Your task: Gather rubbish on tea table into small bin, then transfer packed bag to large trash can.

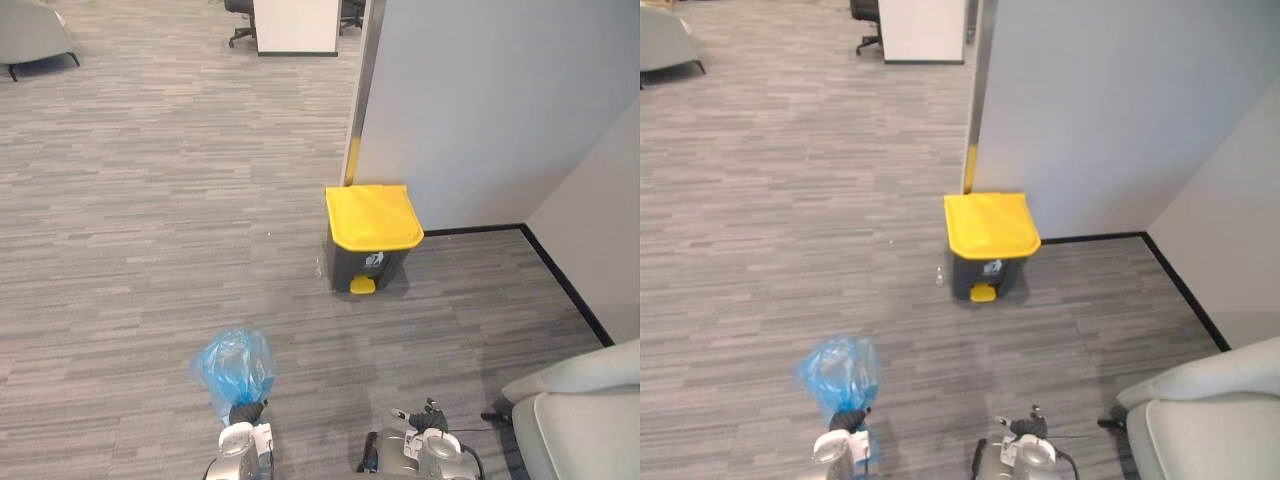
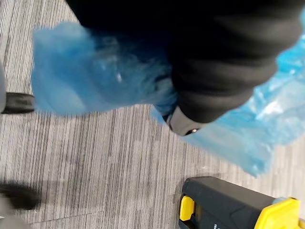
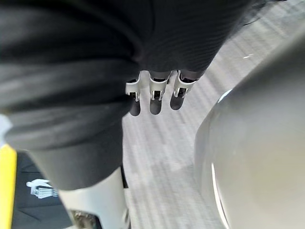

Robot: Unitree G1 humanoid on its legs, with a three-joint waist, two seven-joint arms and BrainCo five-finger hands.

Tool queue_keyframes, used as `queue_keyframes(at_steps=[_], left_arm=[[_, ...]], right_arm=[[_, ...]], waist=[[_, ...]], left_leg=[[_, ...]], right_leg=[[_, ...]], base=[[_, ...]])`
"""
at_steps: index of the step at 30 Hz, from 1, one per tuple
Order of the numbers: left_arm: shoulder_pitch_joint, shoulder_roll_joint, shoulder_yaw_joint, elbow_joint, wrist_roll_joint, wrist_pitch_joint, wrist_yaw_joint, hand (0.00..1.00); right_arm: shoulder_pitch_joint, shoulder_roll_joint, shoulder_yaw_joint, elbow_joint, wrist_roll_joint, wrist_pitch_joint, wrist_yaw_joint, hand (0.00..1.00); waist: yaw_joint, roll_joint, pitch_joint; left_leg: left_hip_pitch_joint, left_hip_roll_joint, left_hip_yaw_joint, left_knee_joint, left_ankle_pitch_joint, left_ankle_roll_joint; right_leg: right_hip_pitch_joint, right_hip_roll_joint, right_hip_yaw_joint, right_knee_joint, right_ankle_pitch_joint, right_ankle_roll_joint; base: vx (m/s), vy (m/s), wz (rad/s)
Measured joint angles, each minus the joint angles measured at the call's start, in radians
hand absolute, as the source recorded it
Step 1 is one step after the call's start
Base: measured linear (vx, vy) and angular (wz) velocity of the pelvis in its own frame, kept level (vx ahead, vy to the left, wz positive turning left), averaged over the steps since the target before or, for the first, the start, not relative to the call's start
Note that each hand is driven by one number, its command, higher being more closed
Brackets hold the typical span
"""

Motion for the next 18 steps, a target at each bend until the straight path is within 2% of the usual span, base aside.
queue_keyframes(at_steps=[1,2,3,4,5,6,7,8,10,12,14,15,16,17,18], left_arm=[[0.001,0.010,0.002,0.009,0.001,-0.001,-0.002,1.00],[-0.008,-0.004,0.010,0.025,0.002,0.005,0.001,1.00],[0.000,-0.013,0.014,0.031,0.003,0.006,-0.001,1.00],[0.018,-0.025,0.024,0.029,0.002,0.006,-0.001,1.00],[0.019,-0.028,0.025,0.023,0.002,0.006,-0.001,1.00],[0.015,-0.035,0.036,0.008,0.002,0.006,-0.002,1.00],[0.017,-0.038,0.036,0.002,0.002,0.006,-0.005,1.00],[0.020,-0.038,0.037,-0.002,0.002,0.006,-0.005,1.00],[0.026,-0.037,0.037,-0.035,0.000,0.006,-0.006,1.00],[0.023,-0.038,0.034,-0.038,0.000,0.006,-0.008,1.00],[0.011,-0.038,0.031,-0.038,0.001,0.006,-0.011,1.00],[0.010,-0.038,0.031,-0.037,0.002,0.006,-0.020,1.00],[0.009,-0.038,0.029,-0.035,0.002,0.006,-0.022,1.00],[0.008,-0.036,0.021,-0.023,0.004,0.004,-0.021,1.00],[0.001,-0.033,0.022,-0.017,0.004,0.007,-0.021,1.00]], right_arm=[[0.004,0.000,-0.008,0.017,-0.001,0.001,-0.001,0.00],[-0.008,-0.016,-0.027,0.023,-0.003,0.001,0.000,0.00],[-0.015,-0.025,-0.033,0.032,-0.004,0.002,-0.002,0.00],[-0.002,-0.033,-0.045,0.029,-0.004,0.004,-0.003,0.00],[-0.001,-0.035,-0.046,0.028,-0.003,0.003,-0.003,0.00],[-0.002,-0.043,-0.045,0.026,-0.003,0.002,-0.003,0.00],[-0.001,-0.043,-0.039,0.029,-0.001,0.007,-0.003,0.00],[0.001,-0.041,-0.030,0.028,0.000,0.009,-0.003,0.00],[0.004,-0.032,-0.001,0.029,0.001,0.010,-0.002,0.00],[0.008,-0.023,-0.005,0.030,0.002,0.011,-0.002,0.00],[0.009,-0.020,-0.011,0.030,0.003,0.012,-0.002,0.00],[0.010,-0.017,-0.024,0.030,0.003,0.012,-0.002,0.00],[0.011,-0.017,-0.027,0.031,0.003,0.012,-0.003,0.00],[0.023,-0.025,-0.034,0.041,0.003,0.013,-0.002,0.00],[0.024,-0.019,-0.035,0.042,0.003,0.015,-0.003,0.00]], waist=[[-0.001,-0.028,0.003],[0.002,0.000,0.007],[0.003,0.012,0.004],[0.001,0.037,-0.007],[0.000,0.043,-0.007],[-0.001,0.066,0.000],[0.005,0.067,0.004],[0.007,0.065,0.004],[0.015,0.045,0.010],[0.023,0.034,0.011],[0.030,0.030,0.010],[0.030,0.030,0.010],[0.030,0.033,0.009],[0.032,0.031,-0.002],[0.033,0.023,-0.008]], left_leg=[[0.028,-0.013,-0.025,-0.006,-0.013,-0.019],[0.053,0.009,-0.047,-0.004,-0.025,-0.039],[0.055,0.022,-0.055,0.020,-0.026,-0.040],[-0.011,0.063,-0.078,0.182,-0.027,-0.041],[-0.042,0.077,-0.092,0.246,-0.026,-0.042],[-0.138,0.125,-0.141,0.457,0.003,-0.073],[-0.209,0.160,-0.169,0.632,0.015,-0.099],[-0.231,0.173,-0.168,0.691,0.014,-0.098],[-0.297,0.174,-0.142,0.771,0.005,-0.085],[-0.342,0.167,-0.099,0.707,-0.014,-0.074],[-0.363,0.129,-0.077,0.483,-0.018,-0.063],[-0.364,0.096,-0.081,0.321,0.011,-0.043],[-0.361,0.080,-0.085,0.243,0.050,-0.033],[-0.339,0.037,-0.108,0.141,0.187,-0.027],[-0.332,0.027,-0.101,0.139,0.181,-0.019]], right_leg=[[0.001,0.004,0.026,-0.056,0.057,-0.053],[0.009,0.014,0.016,-0.014,0.034,-0.057],[0.015,0.025,0.017,-0.009,0.005,-0.062],[0.044,0.047,0.006,-0.029,-0.028,-0.068],[0.056,0.056,0.001,-0.040,-0.037,-0.067],[0.100,0.089,-0.010,-0.075,-0.051,-0.069],[0.147,0.117,-0.010,-0.103,-0.059,-0.093],[0.172,0.126,-0.008,-0.113,-0.066,-0.098],[0.251,0.132,-0.002,-0.152,-0.085,-0.112],[0.297,0.133,0.020,-0.191,-0.083,-0.107],[0.333,0.124,0.047,-0.232,-0.074,-0.092],[0.355,0.116,0.056,-0.253,-0.069,-0.081],[0.365,0.112,0.059,-0.260,-0.069,-0.070],[0.387,0.102,0.087,-0.265,-0.092,-0.022],[0.390,0.087,0.096,-0.264,-0.096,-0.015]], base=[[0.40,-0.212,0.11],[0.34,-0.170,-0.08],[0.48,-0.304,-0.13],[0.29,-0.193,-0.02],[0.44,-0.318,0.12],[0.36,-0.221,0.05],[0.44,-0.249,-0.03],[0.29,-0.112,-0.19],[0.35,-0.098,-0.27],[0.33,-0.055,-0.38],[0.33,0.053,-0.48],[0.38,0.136,-0.37],[0.43,0.220,-0.44],[0.36,0.206,-0.28],[0.30,0.186,-0.22]])
